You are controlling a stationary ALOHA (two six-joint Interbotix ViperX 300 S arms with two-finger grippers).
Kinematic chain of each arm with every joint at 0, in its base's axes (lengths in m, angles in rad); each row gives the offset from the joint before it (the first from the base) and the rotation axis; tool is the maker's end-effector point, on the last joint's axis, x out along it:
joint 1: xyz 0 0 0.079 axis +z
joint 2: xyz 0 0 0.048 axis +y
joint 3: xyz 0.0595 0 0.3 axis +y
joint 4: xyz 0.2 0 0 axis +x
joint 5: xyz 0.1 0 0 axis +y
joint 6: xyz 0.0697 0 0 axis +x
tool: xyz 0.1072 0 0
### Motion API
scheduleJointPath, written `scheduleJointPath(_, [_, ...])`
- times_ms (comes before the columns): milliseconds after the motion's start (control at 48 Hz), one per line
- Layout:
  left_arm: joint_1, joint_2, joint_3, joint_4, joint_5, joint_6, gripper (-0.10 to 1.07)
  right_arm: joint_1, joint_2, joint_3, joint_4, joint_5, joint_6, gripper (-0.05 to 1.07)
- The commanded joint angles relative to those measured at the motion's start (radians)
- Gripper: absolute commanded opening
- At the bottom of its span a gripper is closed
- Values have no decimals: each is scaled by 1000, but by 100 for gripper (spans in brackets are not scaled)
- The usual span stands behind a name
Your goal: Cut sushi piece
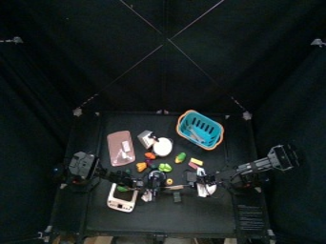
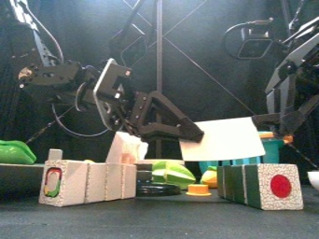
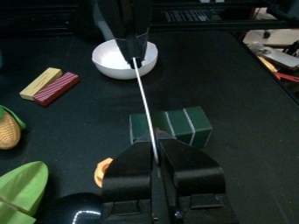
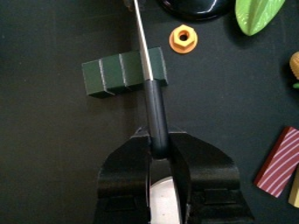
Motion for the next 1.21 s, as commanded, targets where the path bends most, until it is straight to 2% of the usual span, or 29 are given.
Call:
scheduleJointPath(0, [-8,-37,-38,3,-6,5,39,-9,-21,-37,-8,15,8,44])
scheduleJointPath(417, [-8,-48,-37,3,-6,5,39,-5,-21,-110,-104,120,9,44])
scheduleJointPath(729, [-8,-49,-34,2,-6,3,39,11,-23,-141,-132,140,12,44])
scheduleJointPath(1000, [-5,-54,-34,-28,-6,5,39,29,-9,-166,-120,209,14,44])
scheduleJointPath(1188, [-8,-51,-35,-26,-6,5,39,54,-8,-141,-58,153,12,44])
